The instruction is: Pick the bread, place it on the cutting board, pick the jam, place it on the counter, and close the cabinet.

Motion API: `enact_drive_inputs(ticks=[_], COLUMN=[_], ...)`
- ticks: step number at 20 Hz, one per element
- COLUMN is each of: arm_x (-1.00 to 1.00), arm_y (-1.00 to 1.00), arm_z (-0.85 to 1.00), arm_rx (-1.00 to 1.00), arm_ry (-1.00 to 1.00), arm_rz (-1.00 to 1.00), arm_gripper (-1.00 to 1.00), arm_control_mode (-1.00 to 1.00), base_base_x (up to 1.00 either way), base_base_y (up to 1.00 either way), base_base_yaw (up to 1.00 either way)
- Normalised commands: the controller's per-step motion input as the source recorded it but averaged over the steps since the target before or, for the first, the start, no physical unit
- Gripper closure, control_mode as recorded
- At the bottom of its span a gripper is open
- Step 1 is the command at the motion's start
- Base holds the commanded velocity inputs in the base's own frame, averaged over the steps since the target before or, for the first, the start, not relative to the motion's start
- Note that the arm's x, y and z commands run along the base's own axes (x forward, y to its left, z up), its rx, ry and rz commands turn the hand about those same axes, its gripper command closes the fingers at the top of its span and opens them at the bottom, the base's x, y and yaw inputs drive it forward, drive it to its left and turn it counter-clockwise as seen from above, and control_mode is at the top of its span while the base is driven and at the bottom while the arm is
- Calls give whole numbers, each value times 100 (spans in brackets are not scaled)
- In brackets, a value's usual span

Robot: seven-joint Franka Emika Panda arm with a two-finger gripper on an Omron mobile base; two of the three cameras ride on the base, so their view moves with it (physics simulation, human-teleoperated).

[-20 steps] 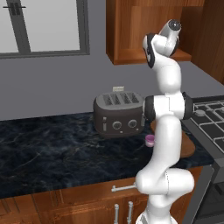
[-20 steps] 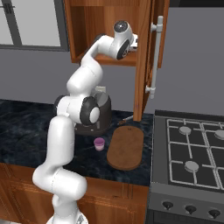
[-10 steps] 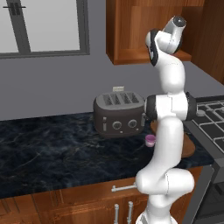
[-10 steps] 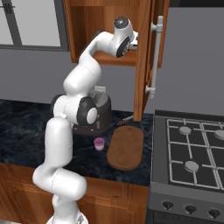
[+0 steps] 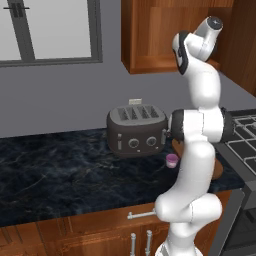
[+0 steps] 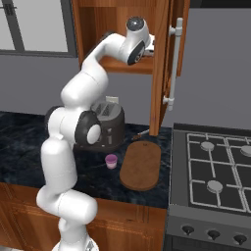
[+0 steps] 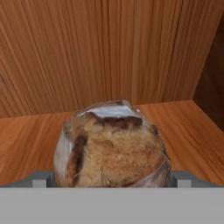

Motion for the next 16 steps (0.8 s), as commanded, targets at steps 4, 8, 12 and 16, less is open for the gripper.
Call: enact_drive_inputs(ticks=[4,8,12,16], arm_x=[-55,-61,-66,-63], arm_y=[0,0,0,0], arm_z=[0,0,0,-1], arm_rx=[0,0,0,0], arm_ry=[0,0,0,0], arm_rz=[0,0,0,0], arm_gripper=[100,100,100,100], arm_control_mode=[-100,-100,-100,-100], base_base_x=[0,0,0,0], base_base_y=[0,0,0,0], base_base_yaw=[0,0,0,0])
